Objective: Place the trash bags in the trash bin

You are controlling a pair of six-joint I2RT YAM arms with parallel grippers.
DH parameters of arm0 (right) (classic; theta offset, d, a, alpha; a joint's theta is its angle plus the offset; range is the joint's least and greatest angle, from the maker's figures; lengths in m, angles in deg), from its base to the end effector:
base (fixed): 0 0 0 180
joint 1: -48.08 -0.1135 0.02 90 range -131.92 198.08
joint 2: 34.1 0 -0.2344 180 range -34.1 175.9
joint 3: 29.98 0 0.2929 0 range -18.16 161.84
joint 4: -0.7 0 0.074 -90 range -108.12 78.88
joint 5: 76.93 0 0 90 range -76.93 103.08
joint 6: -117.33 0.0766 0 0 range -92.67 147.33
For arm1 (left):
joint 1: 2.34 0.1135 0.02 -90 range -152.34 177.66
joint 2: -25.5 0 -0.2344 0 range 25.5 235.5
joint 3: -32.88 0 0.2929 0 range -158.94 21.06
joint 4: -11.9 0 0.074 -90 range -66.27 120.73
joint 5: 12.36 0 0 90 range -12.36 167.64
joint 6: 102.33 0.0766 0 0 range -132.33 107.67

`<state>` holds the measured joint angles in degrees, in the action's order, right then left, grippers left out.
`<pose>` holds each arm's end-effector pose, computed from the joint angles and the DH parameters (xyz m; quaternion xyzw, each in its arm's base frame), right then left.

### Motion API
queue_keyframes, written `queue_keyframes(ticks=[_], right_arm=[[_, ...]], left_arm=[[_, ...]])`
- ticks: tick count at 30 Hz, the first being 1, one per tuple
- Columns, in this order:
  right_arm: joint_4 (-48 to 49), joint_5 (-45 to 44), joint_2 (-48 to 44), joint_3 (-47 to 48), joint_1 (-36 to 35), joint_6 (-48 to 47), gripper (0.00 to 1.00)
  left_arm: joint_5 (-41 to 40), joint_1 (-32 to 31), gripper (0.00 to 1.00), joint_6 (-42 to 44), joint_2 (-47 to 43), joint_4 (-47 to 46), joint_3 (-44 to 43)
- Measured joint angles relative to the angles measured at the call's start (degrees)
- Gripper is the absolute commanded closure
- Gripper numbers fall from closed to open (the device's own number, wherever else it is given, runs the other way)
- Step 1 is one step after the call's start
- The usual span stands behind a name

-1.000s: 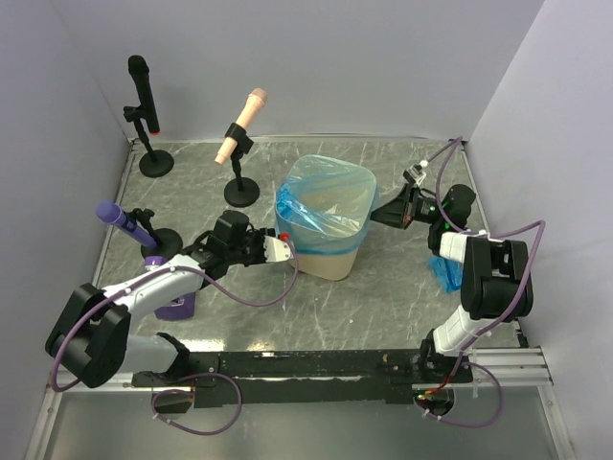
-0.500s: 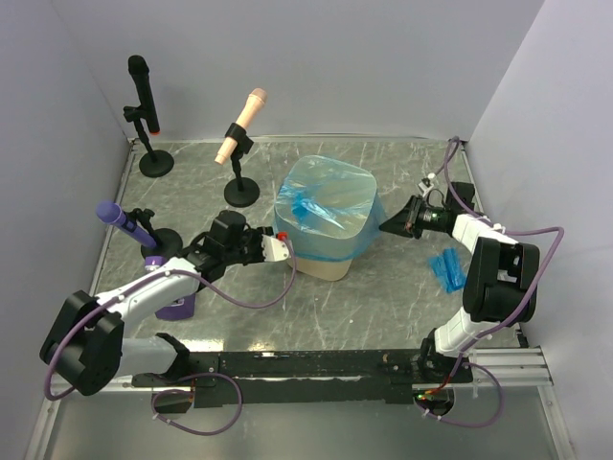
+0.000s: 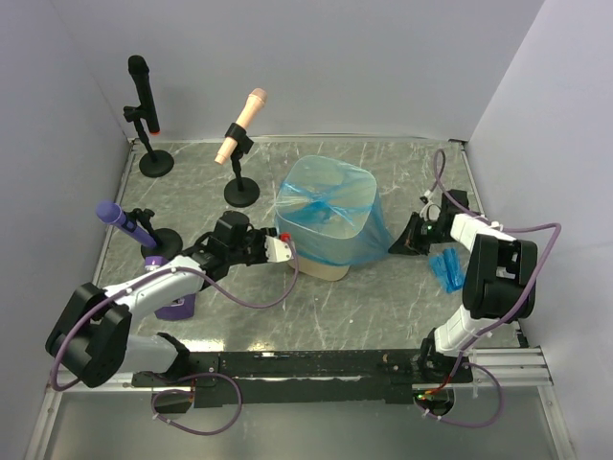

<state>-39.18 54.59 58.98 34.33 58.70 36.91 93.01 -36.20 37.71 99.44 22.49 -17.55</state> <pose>0.3407 -0.0122 0.0843 0.0965 0.9162 0.3467 0.1764 0.2762 -0.2097 0.1390 0.6318 0.6092 -0.0516 0.4765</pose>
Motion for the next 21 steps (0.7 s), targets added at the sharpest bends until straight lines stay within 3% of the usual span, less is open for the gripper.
queue_keyframes(ticks=[6,8,12,17,21], right_arm=[[-1.99,-7.96,2.84,0.46,-3.39,-0.61,0.97],[-2.45,-10.19,3.26,0.57,-4.92,-0.83,0.75],[-4.87,-14.21,2.84,1.79,-5.99,-2.64,0.55],[-12.44,-18.34,-3.15,6.69,-2.10,-8.76,0.46],[-20.85,-18.34,-7.69,20.15,0.81,-16.83,0.33]], left_arm=[[0.83,-0.35,0.59,-0.04,1.27,-1.53,0.04],[1.22,-0.37,0.59,-0.02,1.38,-1.99,0.39],[1.31,-0.37,0.59,0.02,1.40,-2.86,2.34],[1.29,-0.17,0.59,-0.33,0.04,-1.31,5.16],[1.51,0.83,0.58,-1.68,-7.54,3.02,6.38]])
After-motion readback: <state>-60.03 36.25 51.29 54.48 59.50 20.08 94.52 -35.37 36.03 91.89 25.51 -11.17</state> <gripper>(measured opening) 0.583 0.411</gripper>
